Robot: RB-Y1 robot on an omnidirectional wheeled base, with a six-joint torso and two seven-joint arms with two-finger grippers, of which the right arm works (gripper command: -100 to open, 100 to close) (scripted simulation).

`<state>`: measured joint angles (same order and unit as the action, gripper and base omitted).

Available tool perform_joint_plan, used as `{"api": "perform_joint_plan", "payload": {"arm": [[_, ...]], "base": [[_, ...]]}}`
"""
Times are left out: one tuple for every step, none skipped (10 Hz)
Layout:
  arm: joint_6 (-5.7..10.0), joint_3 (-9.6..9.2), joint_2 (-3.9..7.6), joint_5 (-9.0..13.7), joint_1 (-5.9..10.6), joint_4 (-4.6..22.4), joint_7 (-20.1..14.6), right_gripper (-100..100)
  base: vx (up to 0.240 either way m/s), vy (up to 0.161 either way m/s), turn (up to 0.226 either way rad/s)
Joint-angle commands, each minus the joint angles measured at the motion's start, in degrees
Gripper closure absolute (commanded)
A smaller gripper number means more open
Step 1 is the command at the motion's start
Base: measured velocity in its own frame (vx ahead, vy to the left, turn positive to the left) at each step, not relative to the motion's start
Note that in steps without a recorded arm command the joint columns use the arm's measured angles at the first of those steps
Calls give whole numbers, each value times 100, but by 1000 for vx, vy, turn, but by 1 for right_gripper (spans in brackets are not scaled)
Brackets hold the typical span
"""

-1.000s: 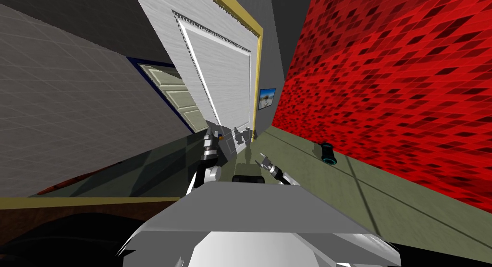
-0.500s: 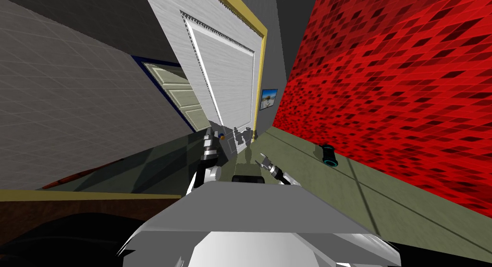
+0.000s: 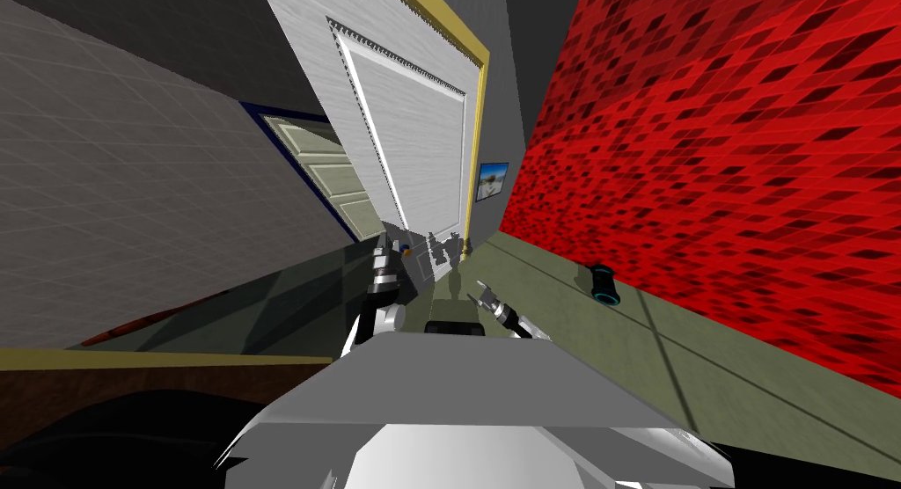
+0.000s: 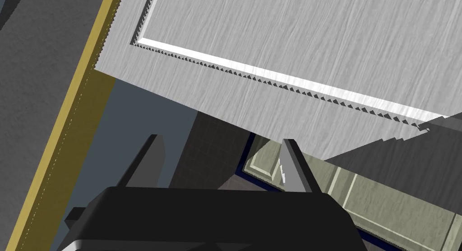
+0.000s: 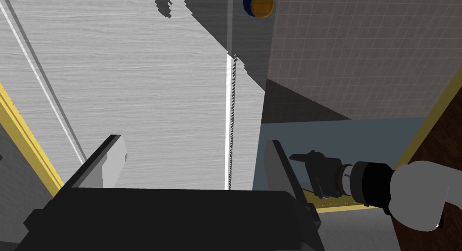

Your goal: Pull the door open

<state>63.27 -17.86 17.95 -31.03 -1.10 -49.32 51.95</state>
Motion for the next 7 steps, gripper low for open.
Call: {"api": "perform_joint_plan", "payload": {"arm": [[-98,-19,-64,-36,21,21,72,-100],[-163,-30,-109,-59,33,33,122,-100],[-235,-40,-162,-84,46,45,178,-100],[-235,-40,-162,-84,46,45,178,-100],[-235,-40,-162,-84,46,45,178,-100],[-235,-40,-162,-84,46,45,178,-100],[-235,-40,-162,-84,46,45,178,-100]], "base": [[-5,-56,-141],[5,-60,-145],[9,7,25],[-14,11,17],[0,4,10],[10,12,38],[-12,-5,-22]]}}
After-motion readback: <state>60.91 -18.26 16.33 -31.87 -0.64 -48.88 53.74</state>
